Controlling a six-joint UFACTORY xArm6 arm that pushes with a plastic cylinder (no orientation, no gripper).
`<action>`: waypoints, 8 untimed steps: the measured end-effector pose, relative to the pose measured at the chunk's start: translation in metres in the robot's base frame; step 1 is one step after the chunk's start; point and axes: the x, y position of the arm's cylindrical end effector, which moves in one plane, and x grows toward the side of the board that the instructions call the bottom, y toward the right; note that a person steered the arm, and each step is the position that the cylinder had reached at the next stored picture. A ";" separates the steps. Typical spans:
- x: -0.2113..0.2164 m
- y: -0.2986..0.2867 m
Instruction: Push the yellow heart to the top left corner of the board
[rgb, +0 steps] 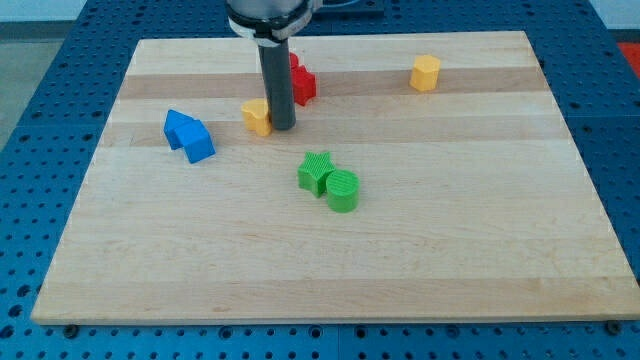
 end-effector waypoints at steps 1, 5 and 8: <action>-0.001 -0.021; 0.011 -0.070; -0.028 -0.107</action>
